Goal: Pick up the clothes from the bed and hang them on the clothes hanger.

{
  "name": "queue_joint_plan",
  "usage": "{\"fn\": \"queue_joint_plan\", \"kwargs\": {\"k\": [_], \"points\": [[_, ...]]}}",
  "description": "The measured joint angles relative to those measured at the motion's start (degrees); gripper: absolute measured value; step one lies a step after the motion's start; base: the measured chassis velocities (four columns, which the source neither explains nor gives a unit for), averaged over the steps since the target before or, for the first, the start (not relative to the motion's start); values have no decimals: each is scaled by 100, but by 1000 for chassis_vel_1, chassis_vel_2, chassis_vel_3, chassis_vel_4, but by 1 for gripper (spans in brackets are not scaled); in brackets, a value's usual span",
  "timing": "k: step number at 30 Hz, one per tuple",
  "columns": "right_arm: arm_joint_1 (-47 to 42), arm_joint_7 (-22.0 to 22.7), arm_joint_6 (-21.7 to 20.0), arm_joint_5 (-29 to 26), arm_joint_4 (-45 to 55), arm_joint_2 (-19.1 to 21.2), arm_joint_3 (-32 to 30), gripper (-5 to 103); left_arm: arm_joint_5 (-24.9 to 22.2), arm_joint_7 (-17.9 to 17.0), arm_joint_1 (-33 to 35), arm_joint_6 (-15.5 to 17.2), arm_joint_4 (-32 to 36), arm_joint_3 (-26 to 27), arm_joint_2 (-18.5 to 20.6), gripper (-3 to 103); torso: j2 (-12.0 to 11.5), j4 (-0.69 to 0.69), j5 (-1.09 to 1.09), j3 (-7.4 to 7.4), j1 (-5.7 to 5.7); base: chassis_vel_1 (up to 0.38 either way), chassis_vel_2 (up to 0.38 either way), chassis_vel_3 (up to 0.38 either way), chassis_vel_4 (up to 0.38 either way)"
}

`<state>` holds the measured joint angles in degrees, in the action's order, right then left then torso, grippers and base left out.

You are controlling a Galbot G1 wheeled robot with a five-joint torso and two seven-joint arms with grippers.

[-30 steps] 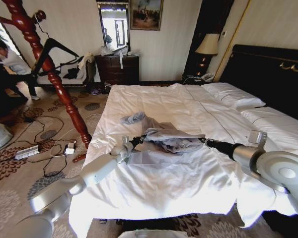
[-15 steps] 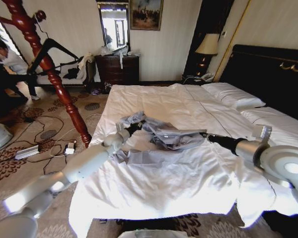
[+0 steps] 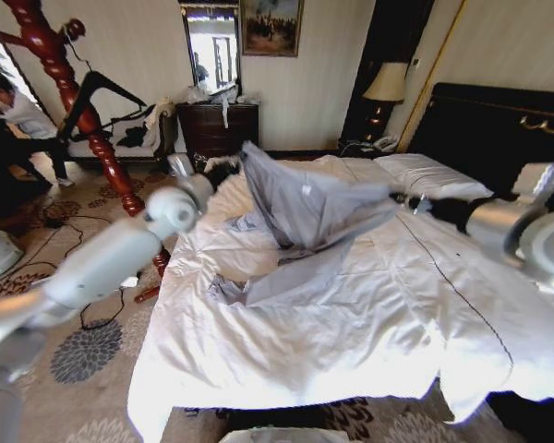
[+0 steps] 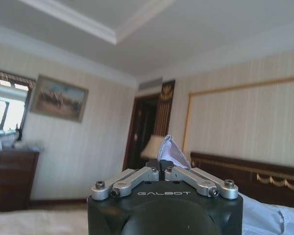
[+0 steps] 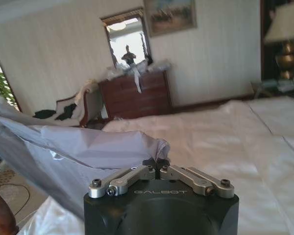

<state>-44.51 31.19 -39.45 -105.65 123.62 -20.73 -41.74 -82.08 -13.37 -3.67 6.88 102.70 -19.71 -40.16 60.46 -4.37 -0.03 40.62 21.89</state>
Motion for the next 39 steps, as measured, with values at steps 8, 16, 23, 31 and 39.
{"fn": "queue_joint_plan", "kwargs": {"k": [8,16,23,31,39], "points": [[328,-224,156,-206,-277,740,-329,0,-770,-369,-788,183,642,71,366,0,0,-14,5,-1,0,0,0,0,0],[556,-515,289,-305,-657,1419,-528,0,-1226,-705,-1621,376,1055,-226,506,0,1,-14,3,-2,-2,0,0,0,0],[720,-558,346,-286,-726,1516,-525,0,-1380,-1008,-1710,458,1201,-97,614,0,1,-8,2,0,-1,0,0,0,0],[1087,-576,360,-578,-722,1882,-658,0,-1752,-1359,-2018,627,1551,320,853,0,1,-9,2,-1,-2,0,0,0,0],[762,-768,487,-586,-1046,2508,-745,0,-1918,-1514,-2330,825,1253,277,761,0,1,-12,2,-1,-1,0,0,0,0]]}}
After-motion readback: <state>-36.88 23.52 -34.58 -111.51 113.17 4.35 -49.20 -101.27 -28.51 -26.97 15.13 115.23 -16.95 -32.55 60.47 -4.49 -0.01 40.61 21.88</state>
